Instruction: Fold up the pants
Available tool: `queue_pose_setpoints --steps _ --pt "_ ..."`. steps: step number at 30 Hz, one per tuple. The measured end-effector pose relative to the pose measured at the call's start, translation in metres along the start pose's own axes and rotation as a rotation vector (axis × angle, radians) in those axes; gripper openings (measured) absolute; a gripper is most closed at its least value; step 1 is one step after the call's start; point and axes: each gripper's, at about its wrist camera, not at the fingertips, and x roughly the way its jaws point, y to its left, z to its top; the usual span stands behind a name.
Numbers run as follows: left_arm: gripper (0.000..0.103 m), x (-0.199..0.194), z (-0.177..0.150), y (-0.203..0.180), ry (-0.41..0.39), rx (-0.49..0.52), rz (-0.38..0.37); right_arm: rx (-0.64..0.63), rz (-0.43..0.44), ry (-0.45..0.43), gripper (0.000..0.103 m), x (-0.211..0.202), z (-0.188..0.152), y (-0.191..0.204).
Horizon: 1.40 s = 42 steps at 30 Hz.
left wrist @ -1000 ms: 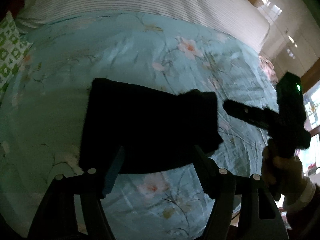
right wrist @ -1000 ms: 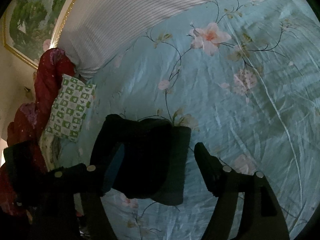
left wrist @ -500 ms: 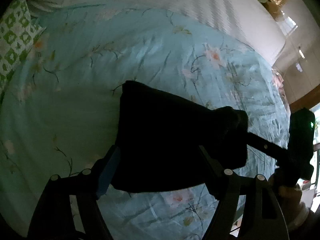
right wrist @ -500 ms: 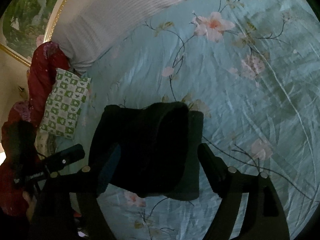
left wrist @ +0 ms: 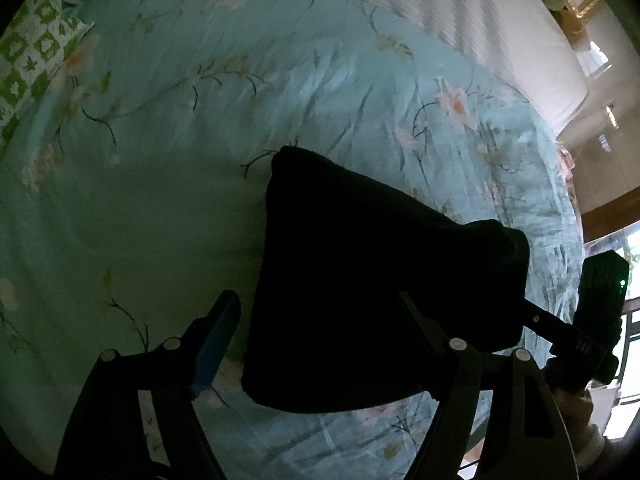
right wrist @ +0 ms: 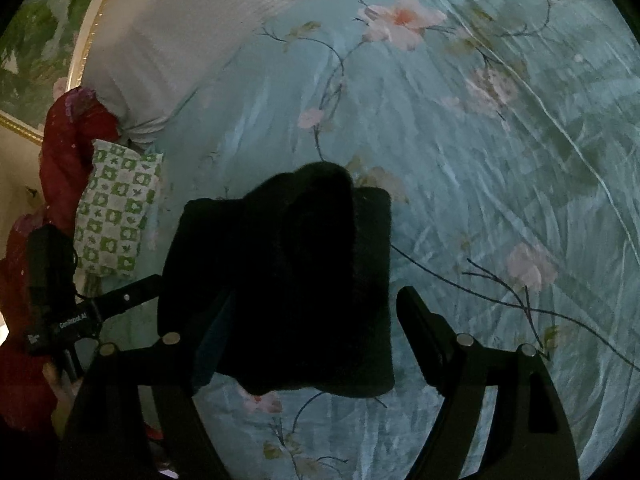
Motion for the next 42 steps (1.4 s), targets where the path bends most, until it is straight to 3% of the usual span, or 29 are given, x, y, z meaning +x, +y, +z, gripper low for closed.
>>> queue_pose_setpoints --steps 15,22,29,39,42 --pt "0.079 0.020 0.003 0.015 0.035 -0.032 -0.009 0.042 0.001 -0.013 0.081 0.006 -0.006 -0.018" --pt "0.080 0.031 0.009 0.024 0.043 -0.067 -0.035 0.079 0.075 -0.010 0.081 0.011 -0.009 -0.021" --pt "0.079 0.039 0.011 0.028 0.054 -0.093 -0.064 0.092 0.096 -0.005 0.081 0.015 -0.008 -0.024" --pt "0.064 0.054 0.010 0.036 0.079 -0.153 -0.150 0.083 0.156 0.002 0.080 0.030 -0.009 -0.030" --pt "0.057 0.056 0.009 0.037 0.077 -0.167 -0.174 0.071 0.187 0.011 0.074 0.031 -0.010 -0.029"
